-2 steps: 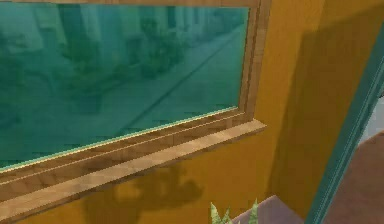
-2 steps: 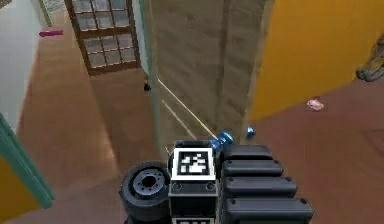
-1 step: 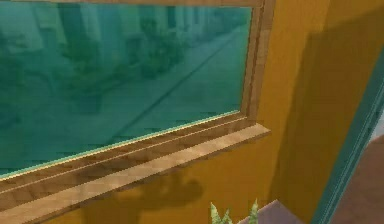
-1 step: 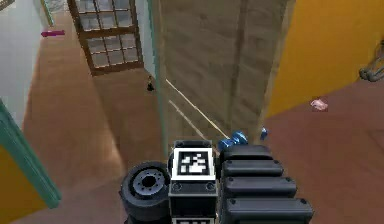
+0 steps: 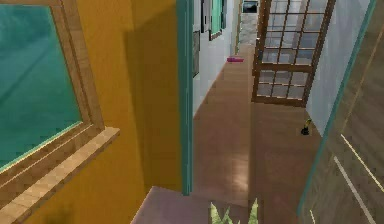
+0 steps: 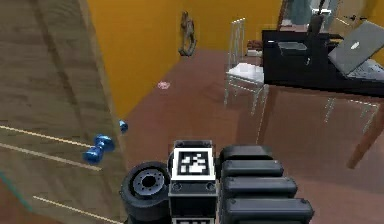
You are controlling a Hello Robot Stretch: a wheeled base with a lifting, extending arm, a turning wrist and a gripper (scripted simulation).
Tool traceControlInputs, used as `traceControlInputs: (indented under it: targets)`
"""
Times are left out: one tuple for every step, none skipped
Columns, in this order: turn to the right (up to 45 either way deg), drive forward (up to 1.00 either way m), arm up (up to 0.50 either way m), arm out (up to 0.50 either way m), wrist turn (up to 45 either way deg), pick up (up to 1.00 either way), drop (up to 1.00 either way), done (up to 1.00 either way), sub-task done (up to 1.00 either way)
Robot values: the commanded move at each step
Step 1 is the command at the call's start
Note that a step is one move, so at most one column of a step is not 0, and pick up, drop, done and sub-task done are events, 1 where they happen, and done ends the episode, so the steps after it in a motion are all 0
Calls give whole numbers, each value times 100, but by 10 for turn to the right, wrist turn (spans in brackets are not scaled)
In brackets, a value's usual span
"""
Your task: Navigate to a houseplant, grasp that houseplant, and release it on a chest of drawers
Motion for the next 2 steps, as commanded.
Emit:
traceControlInputs:
  targets:
    - [90, 0, 0, 0, 0, 0, 0, 0, 0]
    - [0, 30, 0, 0, 0, 0, 0, 0, 0]
